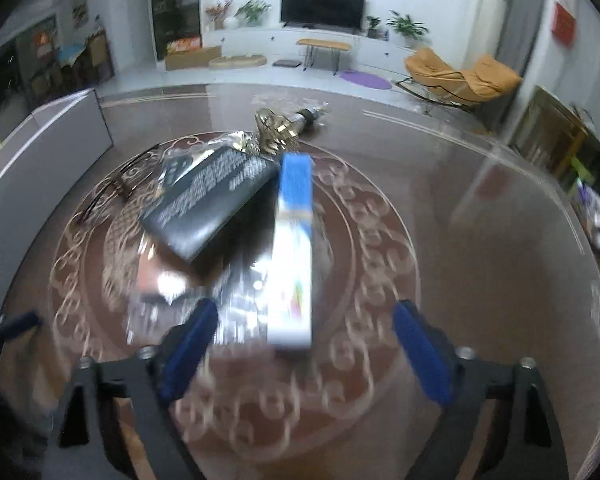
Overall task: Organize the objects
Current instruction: 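Return the right tool to the table and grasp the white-and-blue cream box, then lift the cream box with the right tool while the left tool approaches the black glasses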
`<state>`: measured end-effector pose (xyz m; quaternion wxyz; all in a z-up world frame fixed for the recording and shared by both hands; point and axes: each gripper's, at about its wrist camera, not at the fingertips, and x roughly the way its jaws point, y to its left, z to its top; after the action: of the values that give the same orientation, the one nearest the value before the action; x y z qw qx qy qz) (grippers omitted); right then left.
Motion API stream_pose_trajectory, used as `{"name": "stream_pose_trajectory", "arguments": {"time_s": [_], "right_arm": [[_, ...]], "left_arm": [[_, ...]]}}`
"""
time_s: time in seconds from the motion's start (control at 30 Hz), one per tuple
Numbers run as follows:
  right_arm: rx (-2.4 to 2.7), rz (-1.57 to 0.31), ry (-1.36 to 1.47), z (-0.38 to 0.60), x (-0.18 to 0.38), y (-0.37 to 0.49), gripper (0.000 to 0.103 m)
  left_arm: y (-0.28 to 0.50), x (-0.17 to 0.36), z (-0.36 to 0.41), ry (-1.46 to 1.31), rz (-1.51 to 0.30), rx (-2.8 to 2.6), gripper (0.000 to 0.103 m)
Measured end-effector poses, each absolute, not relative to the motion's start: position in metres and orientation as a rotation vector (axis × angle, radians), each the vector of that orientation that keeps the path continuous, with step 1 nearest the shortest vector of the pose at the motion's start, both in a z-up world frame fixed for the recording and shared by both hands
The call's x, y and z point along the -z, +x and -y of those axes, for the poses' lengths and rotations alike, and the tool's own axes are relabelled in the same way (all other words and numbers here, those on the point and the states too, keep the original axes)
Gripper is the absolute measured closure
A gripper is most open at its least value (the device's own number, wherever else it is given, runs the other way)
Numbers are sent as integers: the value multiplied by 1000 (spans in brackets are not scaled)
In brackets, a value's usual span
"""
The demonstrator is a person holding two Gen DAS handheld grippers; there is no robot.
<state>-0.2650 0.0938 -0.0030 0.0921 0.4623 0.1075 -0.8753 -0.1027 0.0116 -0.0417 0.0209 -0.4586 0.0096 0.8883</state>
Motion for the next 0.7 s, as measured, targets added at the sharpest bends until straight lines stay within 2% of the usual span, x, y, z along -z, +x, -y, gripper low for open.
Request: {"name": "stream_pose_trajectory", "arguments": {"time_s": [0.03, 0.07, 0.1, 0.13, 0.17, 0.3, 0.37, 0.47, 0.53, 0.6, 0.7], "right_arm": [[2581, -327, 1404, -91, 8, -275, 39], [2576, -319, 1421, -92, 11, -281, 51], [2574, -300, 1427, -94, 12, -282, 69], [2574, -241, 1438, -99, 13, -280, 78], [2581, -190, 1442, -104, 12, -276, 81], [2509, 114, 1436, -131, 12, -229, 81], [2415, 386, 1446, -155, 18, -190, 81], [2326, 682, 1433, -186, 27, -146, 81], [2336, 809, 1429, -207, 32, -122, 77], [2386, 872, 1447, -227, 34, -110, 63], [2514, 754, 1477, -238, 23, -112, 48]], "left_arm": [[-103, 42, -11, -1422, -30, -2754, 0], [-103, 42, -12, -1422, -31, -2754, 0], [-103, 42, -12, -1422, -29, -2754, 0], [-103, 42, -12, -1422, -29, -2755, 0], [-103, 42, -12, -1422, -29, -2755, 0], [-103, 42, -12, -1422, -29, -2755, 0], [-103, 42, -12, -1422, -30, -2755, 0], [-103, 42, -12, -1422, -29, -2755, 0], [-103, 42, -12, -1422, -30, -2755, 0], [-103, 42, -12, -1422, -29, -2755, 0], [-103, 42, -12, -1421, -29, -2755, 0]]}}
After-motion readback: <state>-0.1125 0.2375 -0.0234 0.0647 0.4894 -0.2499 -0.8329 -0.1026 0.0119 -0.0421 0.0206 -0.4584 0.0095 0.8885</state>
